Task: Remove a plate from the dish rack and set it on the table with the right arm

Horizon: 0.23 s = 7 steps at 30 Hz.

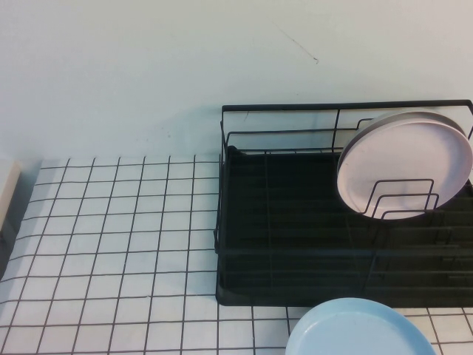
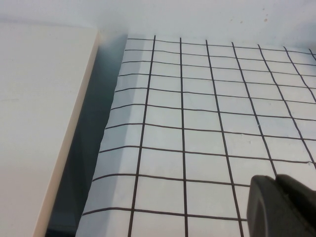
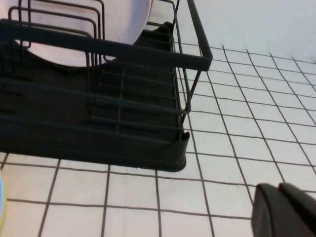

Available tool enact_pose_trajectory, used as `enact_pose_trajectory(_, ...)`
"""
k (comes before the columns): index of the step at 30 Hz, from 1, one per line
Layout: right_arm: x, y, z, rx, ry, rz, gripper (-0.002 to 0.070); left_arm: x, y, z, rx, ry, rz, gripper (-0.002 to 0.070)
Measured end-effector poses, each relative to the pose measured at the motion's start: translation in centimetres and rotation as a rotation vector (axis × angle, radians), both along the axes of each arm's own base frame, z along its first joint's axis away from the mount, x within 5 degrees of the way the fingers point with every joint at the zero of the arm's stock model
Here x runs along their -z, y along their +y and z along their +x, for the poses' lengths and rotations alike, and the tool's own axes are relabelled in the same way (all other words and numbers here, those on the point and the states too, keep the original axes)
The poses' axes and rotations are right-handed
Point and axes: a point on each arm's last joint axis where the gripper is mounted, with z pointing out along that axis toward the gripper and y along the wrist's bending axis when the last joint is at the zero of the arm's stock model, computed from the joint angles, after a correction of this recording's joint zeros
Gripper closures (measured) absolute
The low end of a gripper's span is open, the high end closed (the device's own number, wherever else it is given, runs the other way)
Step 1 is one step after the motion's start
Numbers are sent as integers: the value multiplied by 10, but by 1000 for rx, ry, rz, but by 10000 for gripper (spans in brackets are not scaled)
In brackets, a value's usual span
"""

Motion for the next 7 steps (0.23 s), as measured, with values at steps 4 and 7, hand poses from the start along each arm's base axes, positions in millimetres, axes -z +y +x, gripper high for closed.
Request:
enact_pose_trajectory(4,0,2,0,-34,0,-6,678,0,0,0,0,0,0,678)
enact_pose_trajectory(7,0,2,0,-44,1,-7,678,0,0,0,0,0,0,678)
